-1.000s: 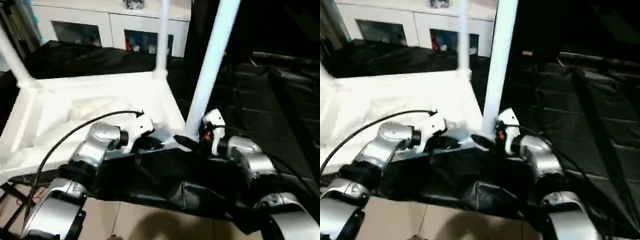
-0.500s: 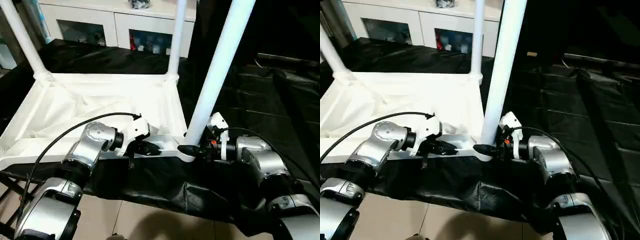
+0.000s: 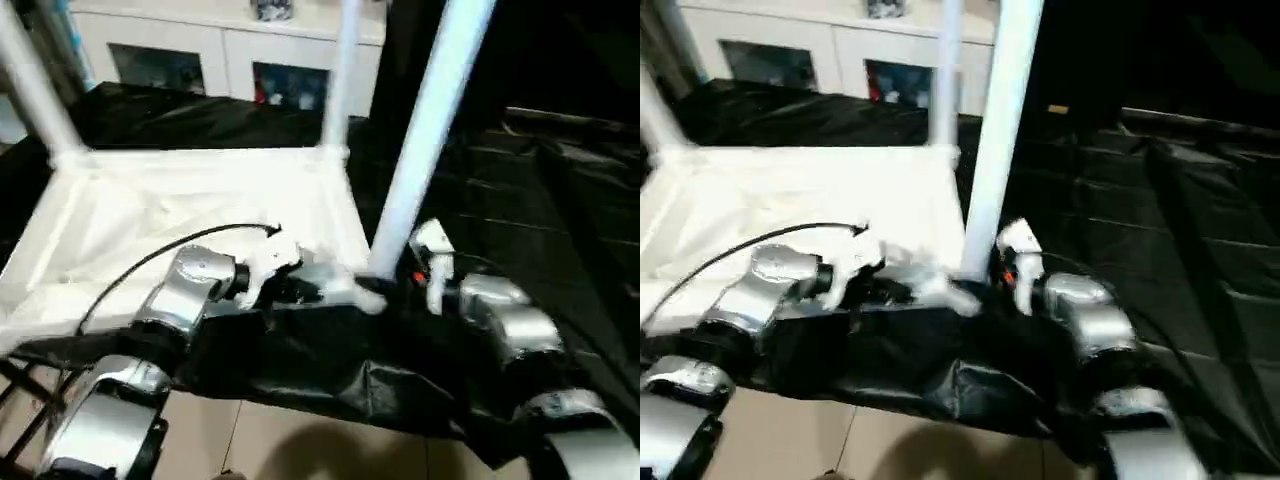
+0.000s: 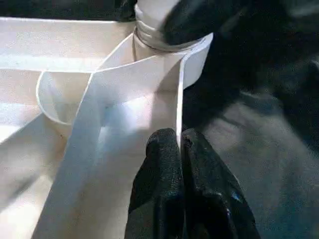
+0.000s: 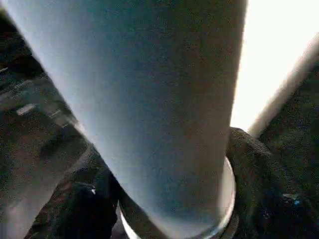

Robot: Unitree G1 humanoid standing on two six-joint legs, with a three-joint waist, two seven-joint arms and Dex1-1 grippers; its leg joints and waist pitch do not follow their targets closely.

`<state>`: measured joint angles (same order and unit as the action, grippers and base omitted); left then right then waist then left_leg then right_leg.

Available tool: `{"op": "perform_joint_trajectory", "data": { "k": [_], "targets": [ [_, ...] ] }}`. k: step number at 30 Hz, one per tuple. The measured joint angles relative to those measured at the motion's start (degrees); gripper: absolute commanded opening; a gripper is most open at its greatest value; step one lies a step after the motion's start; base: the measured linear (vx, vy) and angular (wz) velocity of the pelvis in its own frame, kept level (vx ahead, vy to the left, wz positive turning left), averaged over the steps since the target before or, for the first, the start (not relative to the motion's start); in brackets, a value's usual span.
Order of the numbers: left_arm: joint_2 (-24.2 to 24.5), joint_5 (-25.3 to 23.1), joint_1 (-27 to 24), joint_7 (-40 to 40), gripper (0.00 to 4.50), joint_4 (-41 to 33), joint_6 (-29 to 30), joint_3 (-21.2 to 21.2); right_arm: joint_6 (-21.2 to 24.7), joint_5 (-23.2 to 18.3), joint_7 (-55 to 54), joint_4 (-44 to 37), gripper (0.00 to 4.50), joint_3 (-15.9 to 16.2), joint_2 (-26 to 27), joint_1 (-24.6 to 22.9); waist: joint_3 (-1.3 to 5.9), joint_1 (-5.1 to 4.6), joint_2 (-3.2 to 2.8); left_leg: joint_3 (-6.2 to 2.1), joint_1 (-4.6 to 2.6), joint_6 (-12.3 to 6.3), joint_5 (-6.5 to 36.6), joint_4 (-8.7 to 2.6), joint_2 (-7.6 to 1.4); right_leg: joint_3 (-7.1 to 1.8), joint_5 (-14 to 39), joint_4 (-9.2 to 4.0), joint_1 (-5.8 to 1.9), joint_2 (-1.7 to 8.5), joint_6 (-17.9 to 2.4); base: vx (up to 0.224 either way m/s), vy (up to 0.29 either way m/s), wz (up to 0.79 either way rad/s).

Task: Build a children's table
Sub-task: Rotate leg to tighten

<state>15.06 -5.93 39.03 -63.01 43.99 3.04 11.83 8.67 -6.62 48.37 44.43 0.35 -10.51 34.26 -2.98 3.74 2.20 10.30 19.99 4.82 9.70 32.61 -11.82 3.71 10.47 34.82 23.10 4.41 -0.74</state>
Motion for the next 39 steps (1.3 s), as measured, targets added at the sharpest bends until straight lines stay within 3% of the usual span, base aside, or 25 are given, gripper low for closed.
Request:
{"op": "perform_joint_trajectory", "data": {
  "k": [6, 7, 14, 22, 25, 30, 39],
  "targets": [
    [-2.88, -0.64, 0.05, 6.98, 0.0, -0.26, 3.3, -0.68, -2.63, 0.27, -14.5, 4.14, 2.64, -2.34, 4.64, 2.13, 0.25, -0.73, -0.44, -0.08, -0.03, 0.0, 0.0, 0.0, 0.05, 0.0, 0.01, -0.04, -0.01, 0.0, 0.02, 0.0, 0.0, 0.0],
    [-3.09, -0.66, 0.04, 7.45, 0.0, -0.26, 3.41, -0.68, -3.12, 0.29, -15.47, 4.35, 2.99, -2.4, 4.89, 2.13, 0.3, -0.74, -0.53, -0.08, -0.02, 0.0, 0.0, 0.0, 0.05, 0.0, 0.01, -0.04, -0.01, 0.0, 0.02, 0.0, 0.0, 0.0],
    [-3.69, -0.79, 0.01, 7.55, 0.0, -1.09, 4.03, -0.32, -5.02, 1.7, -14.92, 5.51, 3.5, -2.77, 4.87, 2.28, 0.38, -0.55, -0.66, -0.09, 0.06, -0.01, 0.0, -0.01, 0.04, 0.01, -0.04, -0.04, 0.01, 0.0, -0.06, 0.0, 0.0, 0.0],
    [0.55, 0.59, -0.62, -3.5, 0.0, -2.01, 0.15, 0.62, -5.06, 1.03, 7.63, 0.33, 3.6, 2.53, -2.93, -0.73, 0.32, -0.01, -0.74, -0.07, 0.19, -0.03, 0.02, -0.22, -0.02, 0.12, -0.01, -0.07, 0.08, -0.02, -0.19, 0.0, 0.0, 0.0],
    [2.11, 1.62, -0.92, -7.32, 0.0, -2.13, -0.94, 1.21, -3.1, -0.33, 14.44, -1.85, 3.6, 3.73, -4.73, -1.66, 0.31, 0.25, -0.74, -0.07, 0.23, -0.04, 0.02, -0.19, -0.02, 0.13, 0.0, -0.08, 0.09, -0.02, -0.2, 0.0, 0.0, 0.0],
    [3.24, 1.83, -1.02, -10.56, 0.0, -1.61, -3.45, 1.9, -0.07, -0.57, 21.27, -4.84, 3.36, 5.23, -7.01, -2.68, 0.28, 1.25, -0.68, -0.05, 0.21, -0.03, 0.01, -0.13, -0.04, 0.11, 0.0, -0.07, 0.06, -0.01, -0.2, 0.0, 0.0, 0.0],
    [4.28, 2.4, -1.18, -12.71, 0.0, -1.58, -4.2, 1.94, 1.17, -0.86, 22.82, -5.51, 2.75, 5.7, -7.08, -2.73, 0.21, 1.37, -0.5, -0.03, 0.21, -0.03, 0.02, -0.18, -0.06, 0.12, 0.02, -0.06, 0.08, -0.02, -0.16, 0.0, 0.0, 0.0]
  ]
}}
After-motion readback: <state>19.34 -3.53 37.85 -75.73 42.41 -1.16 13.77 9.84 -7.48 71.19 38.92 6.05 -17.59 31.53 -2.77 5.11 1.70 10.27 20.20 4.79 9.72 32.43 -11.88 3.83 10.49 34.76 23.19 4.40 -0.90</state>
